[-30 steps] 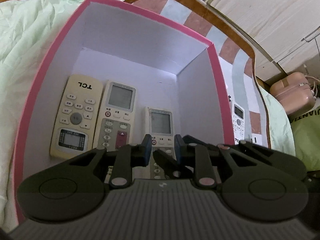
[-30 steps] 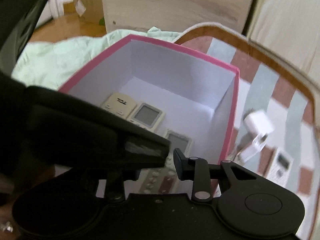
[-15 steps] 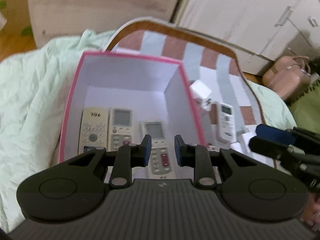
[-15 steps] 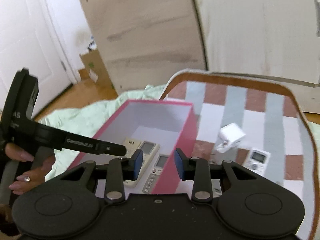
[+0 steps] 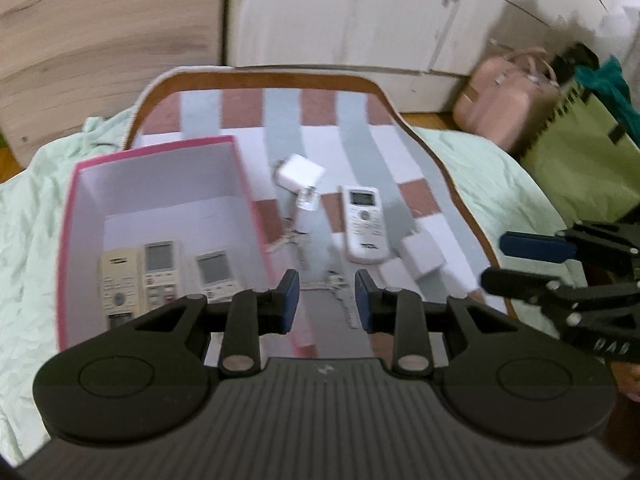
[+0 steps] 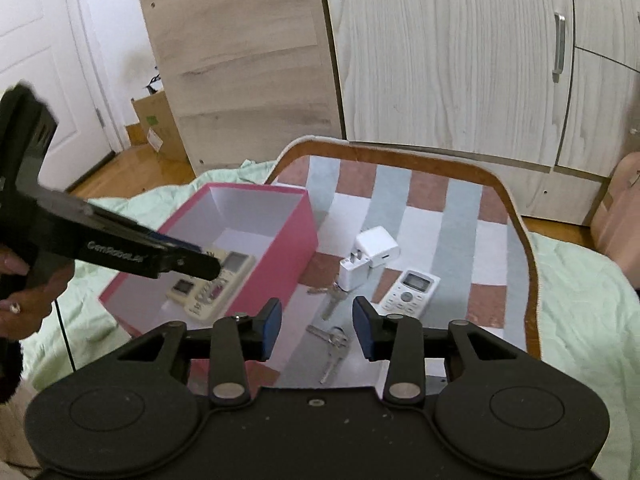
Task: Organize rigid objects
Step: 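Move the left gripper down toward the white power bank on the rug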
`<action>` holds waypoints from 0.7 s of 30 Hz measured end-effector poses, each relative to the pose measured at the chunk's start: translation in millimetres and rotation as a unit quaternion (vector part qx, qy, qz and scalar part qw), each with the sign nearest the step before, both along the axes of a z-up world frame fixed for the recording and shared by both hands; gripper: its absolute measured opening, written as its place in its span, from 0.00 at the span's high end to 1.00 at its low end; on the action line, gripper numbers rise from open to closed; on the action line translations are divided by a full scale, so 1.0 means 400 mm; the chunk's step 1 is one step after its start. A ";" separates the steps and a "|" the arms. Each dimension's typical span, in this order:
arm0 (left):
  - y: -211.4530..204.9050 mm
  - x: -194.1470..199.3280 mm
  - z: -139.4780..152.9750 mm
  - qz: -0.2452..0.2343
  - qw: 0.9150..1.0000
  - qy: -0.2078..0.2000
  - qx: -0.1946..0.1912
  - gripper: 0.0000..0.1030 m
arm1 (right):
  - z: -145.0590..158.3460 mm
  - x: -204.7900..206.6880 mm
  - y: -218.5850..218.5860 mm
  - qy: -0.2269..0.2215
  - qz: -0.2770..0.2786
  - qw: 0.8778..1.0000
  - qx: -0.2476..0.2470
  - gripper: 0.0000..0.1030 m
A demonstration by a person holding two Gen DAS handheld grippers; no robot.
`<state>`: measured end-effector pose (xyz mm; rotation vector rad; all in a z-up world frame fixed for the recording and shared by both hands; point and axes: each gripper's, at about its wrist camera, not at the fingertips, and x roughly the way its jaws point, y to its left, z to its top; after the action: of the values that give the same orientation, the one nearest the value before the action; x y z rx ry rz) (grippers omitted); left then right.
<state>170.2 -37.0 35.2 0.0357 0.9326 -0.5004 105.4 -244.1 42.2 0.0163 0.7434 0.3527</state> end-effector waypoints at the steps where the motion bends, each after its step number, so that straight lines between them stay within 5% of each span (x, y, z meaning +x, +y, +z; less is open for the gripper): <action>1: -0.020 -0.001 -0.002 -0.005 1.000 0.003 0.000 0.69 | -0.003 -0.003 -0.002 0.000 0.004 1.000 -0.006 0.56; 8: -0.144 0.003 -0.031 -0.048 0.999 0.025 -0.001 0.63 | -0.016 -0.025 -0.013 0.002 0.014 0.999 -0.032 0.49; 13: -0.205 0.029 -0.056 -0.054 0.998 0.028 -0.003 0.52 | -0.031 -0.021 -0.039 -0.012 0.014 0.999 -0.048 0.35; 21: -0.295 0.123 -0.192 -0.031 0.994 0.097 -0.030 0.51 | -0.189 0.087 -0.128 0.038 -0.028 0.998 -0.050 0.34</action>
<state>219.6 -155.2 -41.8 -0.0391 1.1076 -0.5974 140.2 -295.2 -33.5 -0.0445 0.8327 0.2628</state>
